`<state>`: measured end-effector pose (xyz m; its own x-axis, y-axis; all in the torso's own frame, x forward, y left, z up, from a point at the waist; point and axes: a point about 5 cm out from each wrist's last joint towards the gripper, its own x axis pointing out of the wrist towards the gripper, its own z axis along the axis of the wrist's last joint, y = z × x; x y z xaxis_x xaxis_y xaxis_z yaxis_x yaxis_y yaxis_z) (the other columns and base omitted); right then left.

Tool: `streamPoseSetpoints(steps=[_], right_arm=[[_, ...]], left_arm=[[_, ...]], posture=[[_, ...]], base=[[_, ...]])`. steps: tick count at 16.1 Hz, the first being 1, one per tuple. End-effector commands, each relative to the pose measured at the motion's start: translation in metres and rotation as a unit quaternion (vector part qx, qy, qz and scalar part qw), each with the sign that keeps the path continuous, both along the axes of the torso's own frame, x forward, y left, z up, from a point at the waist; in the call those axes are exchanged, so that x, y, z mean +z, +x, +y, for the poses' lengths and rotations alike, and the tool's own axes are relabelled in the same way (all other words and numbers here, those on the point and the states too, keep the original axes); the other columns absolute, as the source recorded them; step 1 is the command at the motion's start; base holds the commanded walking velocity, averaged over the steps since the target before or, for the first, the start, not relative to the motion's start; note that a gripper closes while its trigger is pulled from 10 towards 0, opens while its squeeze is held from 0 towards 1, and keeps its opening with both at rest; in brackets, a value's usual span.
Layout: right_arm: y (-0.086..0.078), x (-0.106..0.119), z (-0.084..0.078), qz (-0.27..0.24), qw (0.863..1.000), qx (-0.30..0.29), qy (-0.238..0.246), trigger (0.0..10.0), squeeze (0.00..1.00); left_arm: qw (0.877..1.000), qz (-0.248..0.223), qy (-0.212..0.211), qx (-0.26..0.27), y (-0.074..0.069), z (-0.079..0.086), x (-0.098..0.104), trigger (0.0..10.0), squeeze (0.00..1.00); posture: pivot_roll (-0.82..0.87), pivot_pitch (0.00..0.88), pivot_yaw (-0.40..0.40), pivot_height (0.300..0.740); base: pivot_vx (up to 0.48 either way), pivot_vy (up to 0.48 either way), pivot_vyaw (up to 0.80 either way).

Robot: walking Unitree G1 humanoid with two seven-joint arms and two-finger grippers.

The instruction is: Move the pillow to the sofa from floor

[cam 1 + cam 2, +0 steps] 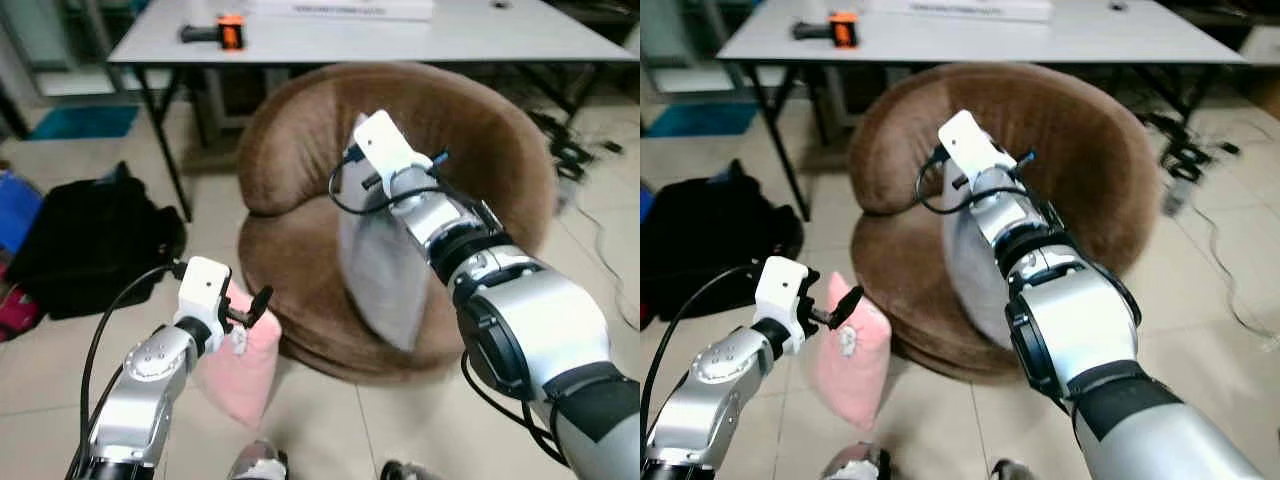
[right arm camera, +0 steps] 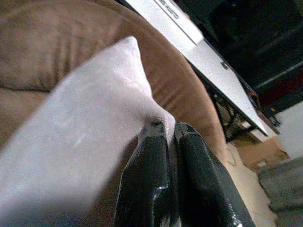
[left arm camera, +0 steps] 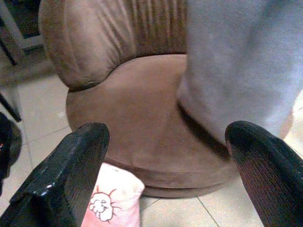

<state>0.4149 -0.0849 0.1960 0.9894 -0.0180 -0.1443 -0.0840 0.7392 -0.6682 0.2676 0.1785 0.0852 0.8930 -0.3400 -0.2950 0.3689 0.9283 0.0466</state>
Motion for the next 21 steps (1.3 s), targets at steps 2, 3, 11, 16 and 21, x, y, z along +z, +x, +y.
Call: streamPoseSetpoints(steps=[2,3,11,16,21], right_arm=[[0.0031,0.0171,0.0052,-0.032,0.999,0.009,-0.019,10.0,0.00],[0.0028,0.0157,0.0053,-0.030,0.999,0.009,-0.019,10.0,0.00],[0.0020,0.0144,0.0085,-0.033,0.999,0.017,-0.030,10.0,0.00],[0.0017,0.0122,0.0073,-0.028,0.999,0.015,-0.031,10.0,0.00],[0.0020,0.0123,0.0063,-0.024,0.999,0.016,-0.031,10.0,0.00]], left_arm=[[1.000,-0.003,-0.010,0.007,-0.0019,-0.0006,0.0021,10.0,0.00],[1.000,-0.006,-0.011,0.011,-0.0017,0.0003,0.0023,10.0,0.00],[1.000,-0.009,-0.009,0.012,-0.0034,0.0004,0.0009,10.0,0.00],[1.000,-0.004,-0.007,0.008,-0.0054,-0.0026,-0.0029,10.0,0.00],[1.000,-0.001,-0.005,0.003,-0.0075,-0.0052,-0.0063,10.0,0.00]], posture=[[0.27,0.105,-0.014,0.740],[0.27,0.107,-0.017,0.740],[0.27,0.116,-0.027,0.740],[0.28,0.118,-0.026,0.740],[0.28,0.125,-0.024,0.740]], base=[[0.000,0.000,0.00],[0.442,0.000,0.00],[0.456,0.000,0.00],[0.469,0.000,0.00],[0.398,0.000,0.00]])
